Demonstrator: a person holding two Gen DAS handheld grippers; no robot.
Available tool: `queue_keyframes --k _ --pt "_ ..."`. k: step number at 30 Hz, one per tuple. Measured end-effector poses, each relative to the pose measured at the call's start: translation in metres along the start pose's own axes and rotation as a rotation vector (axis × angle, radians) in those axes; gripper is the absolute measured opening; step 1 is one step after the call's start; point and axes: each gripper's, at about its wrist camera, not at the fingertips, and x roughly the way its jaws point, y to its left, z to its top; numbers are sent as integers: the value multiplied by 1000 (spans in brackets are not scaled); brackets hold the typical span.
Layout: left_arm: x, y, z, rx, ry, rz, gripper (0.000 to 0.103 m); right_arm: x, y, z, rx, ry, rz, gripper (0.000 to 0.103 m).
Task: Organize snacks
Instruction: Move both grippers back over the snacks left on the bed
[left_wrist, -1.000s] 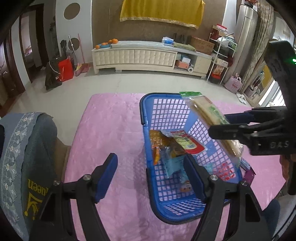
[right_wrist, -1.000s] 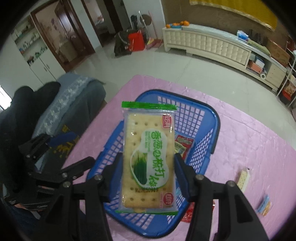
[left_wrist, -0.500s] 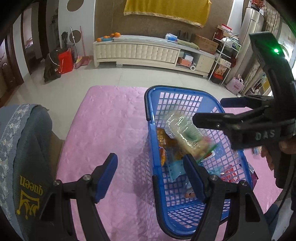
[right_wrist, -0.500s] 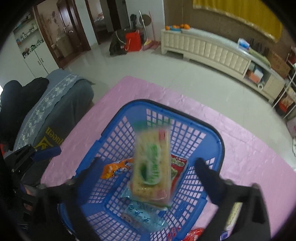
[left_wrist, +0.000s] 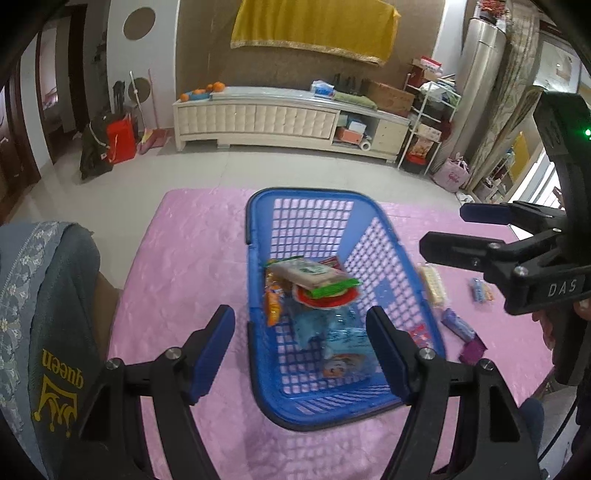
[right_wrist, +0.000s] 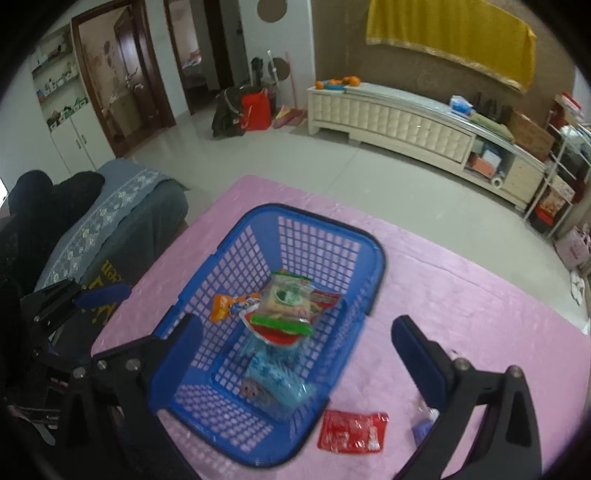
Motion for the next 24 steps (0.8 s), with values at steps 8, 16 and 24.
queue_keyframes --k 8,16,24 --pt "-33 -34 -2 34 -40 -22 72 -51 -14 -27 40 -47 -28 103" --pt "-49 -70 -11 68 -57 -60 79 -95 -40 -56 96 -106 -65 103" --pt "-41 -101 -13 71 -34 -79 80 -114 -70 -87 130 -114 -90 103"
